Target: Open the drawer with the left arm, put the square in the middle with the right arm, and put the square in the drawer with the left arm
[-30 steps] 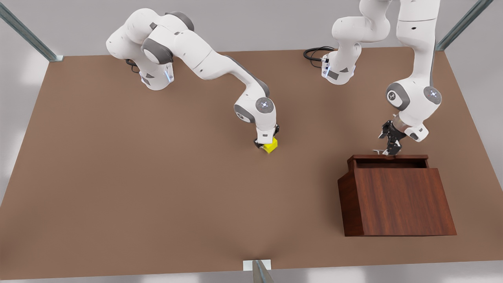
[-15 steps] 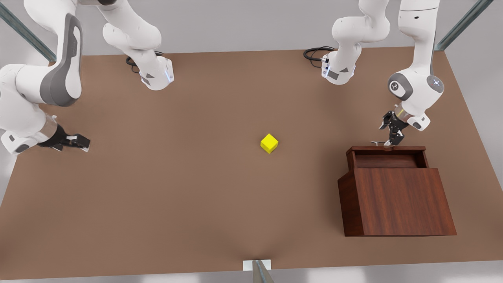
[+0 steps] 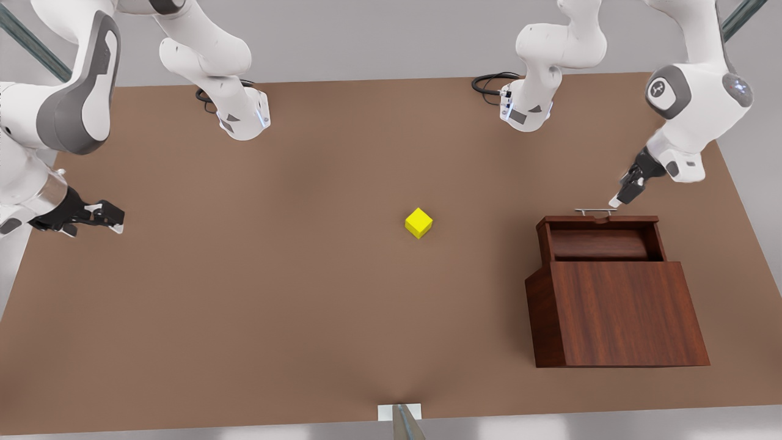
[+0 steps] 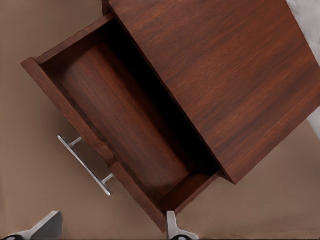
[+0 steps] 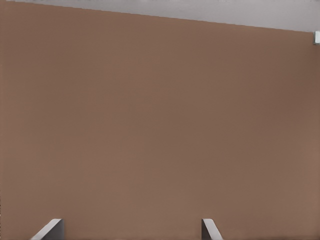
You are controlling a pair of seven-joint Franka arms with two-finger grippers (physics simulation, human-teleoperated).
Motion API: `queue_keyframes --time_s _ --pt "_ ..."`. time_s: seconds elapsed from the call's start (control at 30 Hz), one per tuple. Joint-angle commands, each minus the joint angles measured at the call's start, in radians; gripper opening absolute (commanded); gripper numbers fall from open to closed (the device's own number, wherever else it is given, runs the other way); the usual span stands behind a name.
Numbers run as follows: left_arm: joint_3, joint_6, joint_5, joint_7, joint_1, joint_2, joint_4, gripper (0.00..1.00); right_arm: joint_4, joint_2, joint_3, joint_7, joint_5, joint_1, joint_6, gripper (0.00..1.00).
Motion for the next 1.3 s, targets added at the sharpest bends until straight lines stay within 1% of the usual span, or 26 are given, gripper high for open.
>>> queue_keyframes --time_s 0.0,0.03,0.07,0.1,0.13,0.23,0.27,0.3,0.33,0.37,0.4,0.47,0.53,0.57,0.63,0.67,0.8,0.97,1.0,1.27 --pt "-0.028 -0.019 0.045 0.054 0.004 0.042 0.056 1.0 0.001 0.0 0.0 0.0 0.0 0.002 0.001 1.0" --pt "-0.111 -0.065 0.045 0.137 0.004 0.132 0.185 1.0 0.01 0.006 0.0 0.002 0.009 0.007 -0.001 1.0" --pt "-0.167 -0.115 0.044 0.186 -0.001 0.223 0.306 1.0 0.012 0.006 0.003 0.003 0.02 0.011 -0.001 1.0" --pt "-0.226 -0.18 0.044 0.192 -0.021 0.347 0.475 1.0 0.018 0.005 0.006 0.003 0.02 0.013 -0.005 1.0" --pt "-0.285 -0.229 0.044 0.188 -0.022 0.416 0.575 1.0 0.018 0.008 0.006 0.002 0.02 0.011 -0.01 1.0" --pt "-0.492 -0.233 0.043 0.186 -0.022 0.554 0.687 1.0 0.018 0.009 0.005 0.005 0.02 0.01 -0.009 1.0" --pt "-0.538 -0.233 0.045 0.22 -0.022 0.588 0.718 1.0 0.018 0.011 0.005 0.005 0.02 0.008 -0.007 1.0" --pt "-0.569 -0.235 0.062 0.35 -0.045 0.61 0.722 1.0 0.018 0.014 0.005 0.003 0.022 0.005 -0.001 1.0" --pt "-0.569 -0.229 0.099 0.386 -0.097 0.633 0.721 1.0 0.02 0.019 0.005 0.005 0.022 0.004 0.005 1.0" --pt "-0.569 -0.221 0.192 0.427 -0.142 0.64 0.715 1.0 0.02 0.017 0.002 0.005 0.022 0.001 0.007 1.0" --pt "-0.569 -0.197 0.277 0.465 -0.219 0.651 0.71 1.0 0.021 0.017 0.002 0.005 0.02 -0.001 0.007 1.0" --pt "-0.569 -0.143 0.294 0.465 -0.295 0.683 0.689 1.0 0.023 0.015 -0.001 0.003 0.02 -0.001 0.002 1.0" --pt "-0.567 -0.076 0.364 0.449 -0.325 0.685 0.601 1.0 0.018 0.015 -0.001 0.003 0.019 0.005 -0.005 1.0" --pt "-0.567 -0.04 0.381 0.432 -0.326 0.683 0.552 1.0 0.018 0.017 0.0 0.003 0.019 0.008 -0.005 1.0" --pt "-0.562 0.09 0.401 0.378 -0.335 0.668 0.42 1.0 0.017 0.017 0.0 0.0 0.019 0.01 -0.007 1.0" --pt "-0.564 0.125 0.461 0.327 -0.337 0.666 0.38 1.0 0.018 0.017 0.0 0.003 0.019 0.01 -0.007 1.0" --pt "-0.559 0.234 0.47 0.274 -0.337 0.646 0.262 1.0 0.018 0.017 0.0 0.003 0.019 0.01 -0.005 1.0" --pt "-0.549 0.274 0.475 0.255 -0.337 0.645 0.192 1.0 0.02 0.017 0.0 0.003 0.019 0.01 -0.005 1.0" --pt "-0.547 0.331 0.475 0.254 -0.337 0.642 0.147 1.0 0.02 0.017 0.0 0.002 0.019 0.008 -0.005 1.0" --pt "-0.547 0.354 0.475 0.22 -0.34 0.665 0.132 1.0 0.02 0.017 0.0 0.003 0.019 0.01 -0.005 1.0"
